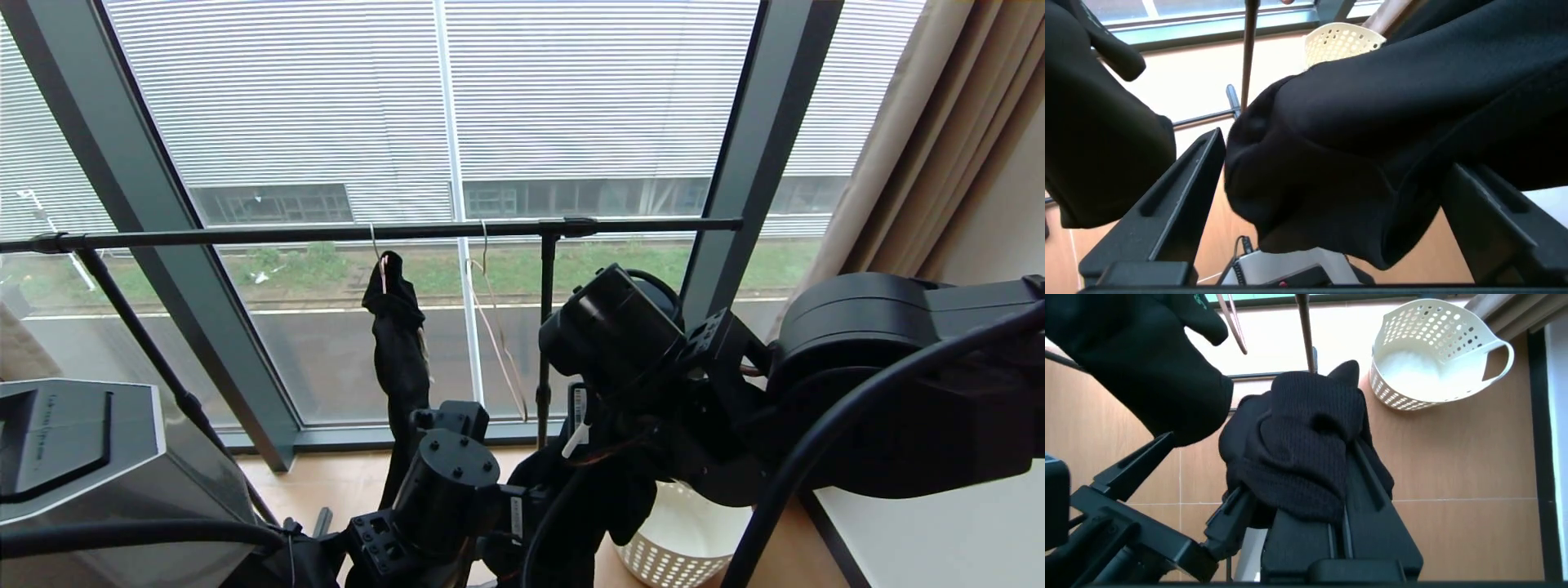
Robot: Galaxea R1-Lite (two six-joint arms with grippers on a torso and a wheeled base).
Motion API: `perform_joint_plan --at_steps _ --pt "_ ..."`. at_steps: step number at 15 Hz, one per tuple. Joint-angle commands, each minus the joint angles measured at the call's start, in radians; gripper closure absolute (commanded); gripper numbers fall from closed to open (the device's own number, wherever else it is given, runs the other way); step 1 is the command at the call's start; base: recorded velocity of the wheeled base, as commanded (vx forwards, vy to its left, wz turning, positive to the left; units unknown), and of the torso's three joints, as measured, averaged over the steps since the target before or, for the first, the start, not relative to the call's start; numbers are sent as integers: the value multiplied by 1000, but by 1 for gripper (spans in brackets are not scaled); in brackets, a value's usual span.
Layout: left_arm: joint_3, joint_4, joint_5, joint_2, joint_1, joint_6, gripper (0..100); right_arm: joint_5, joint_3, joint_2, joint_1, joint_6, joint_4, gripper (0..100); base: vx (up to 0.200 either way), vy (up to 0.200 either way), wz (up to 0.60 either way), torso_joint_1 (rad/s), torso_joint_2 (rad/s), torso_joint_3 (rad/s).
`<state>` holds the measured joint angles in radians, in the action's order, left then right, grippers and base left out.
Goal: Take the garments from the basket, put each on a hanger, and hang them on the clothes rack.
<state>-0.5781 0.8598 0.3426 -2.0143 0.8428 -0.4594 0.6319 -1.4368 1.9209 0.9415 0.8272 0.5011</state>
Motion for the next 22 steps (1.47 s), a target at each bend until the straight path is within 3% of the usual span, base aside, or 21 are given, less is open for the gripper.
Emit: perform_joint_plan --at_steps 1,9,18,19,22 --pt "7 1 3 15 -14 4 0 0 3 -3 -6 0 -1 100 0 0 0 0 0 0" --pt "38 2 3 40 -40 33 0 2 3 -8 -20 -5 1 100 0 0 0 0 0 0" --pt "-34 4 3 -49 -37 45 0 2 42 -46 10 -13 1 100 0 0 0 0 0 0" --pt "-32 4 3 -47 -37 45 100 0 52 -51 10 -14 1 100 0 0 0 0 0 0" --pt "-17 4 3 -14 -40 47 100 0 84 -75 10 -22 -1 100 0 0 0 0 0 0"
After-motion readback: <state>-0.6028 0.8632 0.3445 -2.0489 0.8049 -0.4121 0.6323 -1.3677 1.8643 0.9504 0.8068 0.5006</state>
